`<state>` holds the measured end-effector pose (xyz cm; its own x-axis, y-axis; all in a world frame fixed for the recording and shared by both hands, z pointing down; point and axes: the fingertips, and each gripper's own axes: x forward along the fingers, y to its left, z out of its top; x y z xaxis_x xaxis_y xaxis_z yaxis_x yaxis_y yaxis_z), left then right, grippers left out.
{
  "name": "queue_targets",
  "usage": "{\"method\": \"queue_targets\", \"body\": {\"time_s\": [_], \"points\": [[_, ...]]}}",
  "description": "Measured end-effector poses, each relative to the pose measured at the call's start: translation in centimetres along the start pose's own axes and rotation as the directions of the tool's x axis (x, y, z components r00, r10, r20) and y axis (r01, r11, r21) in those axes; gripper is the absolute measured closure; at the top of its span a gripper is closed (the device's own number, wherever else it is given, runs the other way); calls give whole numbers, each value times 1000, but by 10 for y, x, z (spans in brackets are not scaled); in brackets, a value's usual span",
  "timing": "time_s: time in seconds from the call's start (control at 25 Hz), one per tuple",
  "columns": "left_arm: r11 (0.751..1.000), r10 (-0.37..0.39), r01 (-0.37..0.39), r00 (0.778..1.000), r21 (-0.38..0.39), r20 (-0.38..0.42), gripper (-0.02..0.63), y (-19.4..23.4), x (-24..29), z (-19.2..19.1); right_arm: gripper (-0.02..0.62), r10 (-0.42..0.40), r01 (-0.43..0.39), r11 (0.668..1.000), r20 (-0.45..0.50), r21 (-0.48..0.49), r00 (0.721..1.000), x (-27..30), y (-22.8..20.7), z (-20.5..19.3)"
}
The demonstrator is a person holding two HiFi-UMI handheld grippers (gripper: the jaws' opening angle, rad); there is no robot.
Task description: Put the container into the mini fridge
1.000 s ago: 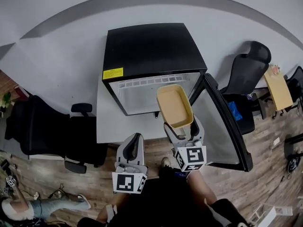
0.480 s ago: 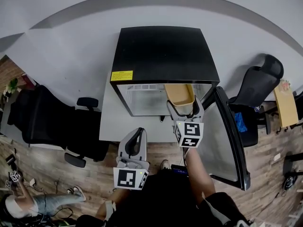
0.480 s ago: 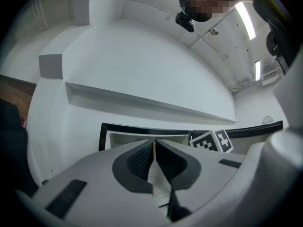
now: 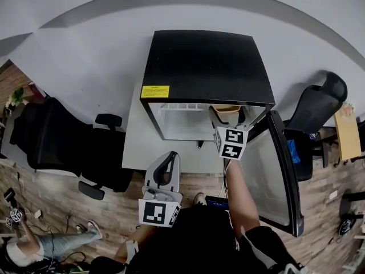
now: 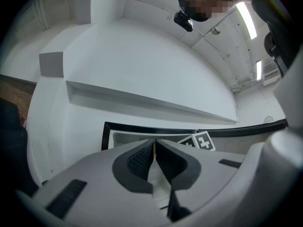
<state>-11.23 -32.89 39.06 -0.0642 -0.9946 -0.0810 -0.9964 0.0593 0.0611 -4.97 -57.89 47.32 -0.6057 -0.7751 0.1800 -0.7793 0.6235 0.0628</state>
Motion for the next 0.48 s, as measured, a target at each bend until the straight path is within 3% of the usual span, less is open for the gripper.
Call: {"method": "queue_targets", "body": {"time_s": [0.48], "points": [[1000, 14, -14, 1000, -23, -16, 584, 12, 9, -8, 117, -2, 1, 1000, -51, -13, 999, 30, -2, -7]]}}
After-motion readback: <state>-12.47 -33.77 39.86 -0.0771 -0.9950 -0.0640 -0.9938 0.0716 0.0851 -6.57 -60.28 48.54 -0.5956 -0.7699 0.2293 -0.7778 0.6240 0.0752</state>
